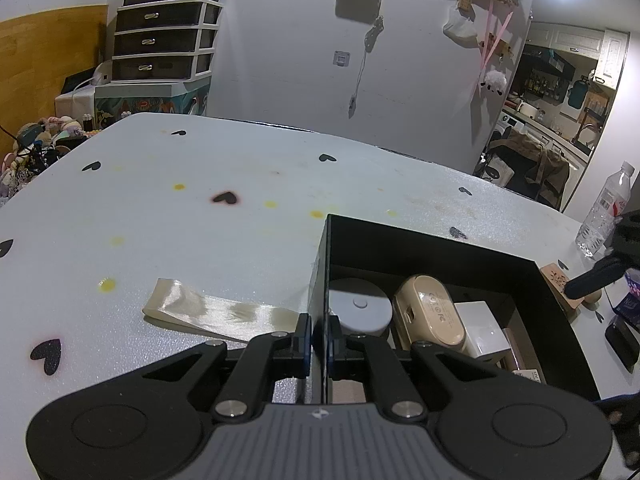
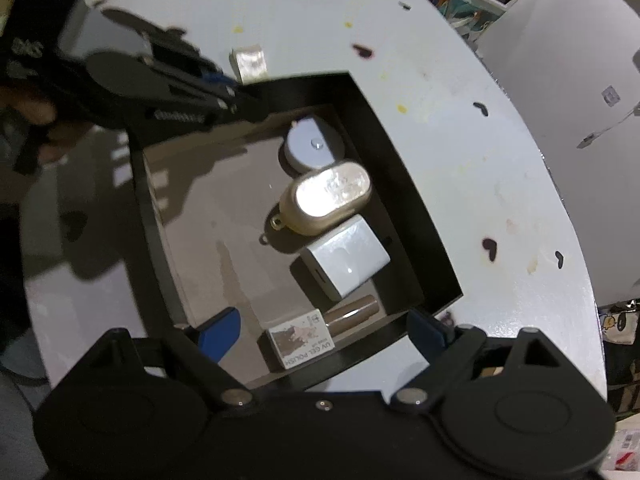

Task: Organize rigid objects
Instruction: 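Move the right gripper to the black zippered case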

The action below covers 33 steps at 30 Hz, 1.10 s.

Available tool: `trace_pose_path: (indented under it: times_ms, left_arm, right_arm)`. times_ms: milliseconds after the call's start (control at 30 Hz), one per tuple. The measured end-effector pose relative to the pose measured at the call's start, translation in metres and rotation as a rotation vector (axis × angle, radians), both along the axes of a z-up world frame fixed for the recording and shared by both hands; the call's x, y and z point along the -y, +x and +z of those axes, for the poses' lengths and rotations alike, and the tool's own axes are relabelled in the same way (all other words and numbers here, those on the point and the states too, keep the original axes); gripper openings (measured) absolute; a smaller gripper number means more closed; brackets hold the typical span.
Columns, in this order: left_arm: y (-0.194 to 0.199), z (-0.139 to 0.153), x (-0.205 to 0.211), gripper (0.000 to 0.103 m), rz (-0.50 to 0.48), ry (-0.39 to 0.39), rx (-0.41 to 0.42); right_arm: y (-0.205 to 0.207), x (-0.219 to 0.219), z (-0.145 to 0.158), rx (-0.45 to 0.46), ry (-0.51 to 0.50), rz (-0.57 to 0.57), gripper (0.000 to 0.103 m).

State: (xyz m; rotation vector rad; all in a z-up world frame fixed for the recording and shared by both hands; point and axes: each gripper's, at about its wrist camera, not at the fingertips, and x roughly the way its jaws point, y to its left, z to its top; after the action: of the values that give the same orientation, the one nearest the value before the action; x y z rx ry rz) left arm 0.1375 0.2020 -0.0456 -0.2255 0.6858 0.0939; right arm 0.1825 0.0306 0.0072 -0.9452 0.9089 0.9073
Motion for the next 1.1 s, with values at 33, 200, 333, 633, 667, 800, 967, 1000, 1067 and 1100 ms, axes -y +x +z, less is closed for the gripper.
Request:
trace_pose_path:
  times_ms: [33, 200, 333, 633, 667, 800, 967, 1000, 1067, 1100]
  left_arm:
    - [0.000, 0.000, 0.000, 0.008, 0.000, 0.000, 0.000]
    - [0.000, 0.000, 0.000, 0.008, 0.000, 0.001, -0.001]
    - [0.000, 0.000, 0.000, 0.008, 0.000, 0.002, -0.002]
    - [0.000, 0.000, 0.000, 0.008, -0.001, 0.004, -0.004]
    - [0.000, 0.000, 0.000, 0.008, -0.001, 0.004, -0.005]
    - [0.000, -0.001, 0.000, 0.008, 0.000, 0.000, -0.003]
    - [0.001, -0.001, 0.001, 0.008, 0.002, -0.002, -0.002]
    - [0.001, -0.001, 0.001, 0.008, 0.001, -0.002, -0.002]
    - [0.001, -0.001, 0.001, 0.008, 0.001, -0.001, -0.002]
    - [0.001, -0.001, 0.001, 0.008, 0.001, -0.001, -0.002]
  right_arm:
    - [-0.001, 0.002, 0.004, 0.002, 0.019, -0.004, 0.091]
    - [-0.007, 0.015, 0.021, 0.011, 0.113, -0.037, 0.091]
    - [-0.010, 0.027, 0.031, 0.010, 0.192, -0.082, 0.091]
    - [-0.021, 0.066, 0.038, 0.015, 0.362, -0.214, 0.091]
    - [-0.022, 0.070, 0.037, 0.019, 0.379, -0.234, 0.091]
    - [-0.030, 0.090, 0.033, 0.062, 0.454, -0.321, 0.091]
    - [-0.036, 0.119, 0.028, 0.084, 0.561, -0.441, 0.091]
    - [-0.037, 0.124, 0.027, 0.095, 0.582, -0.467, 0.091]
    - [-0.039, 0.134, 0.024, 0.132, 0.624, -0.531, 0.093]
    - [-0.040, 0.139, 0.022, 0.147, 0.642, -0.558, 0.095]
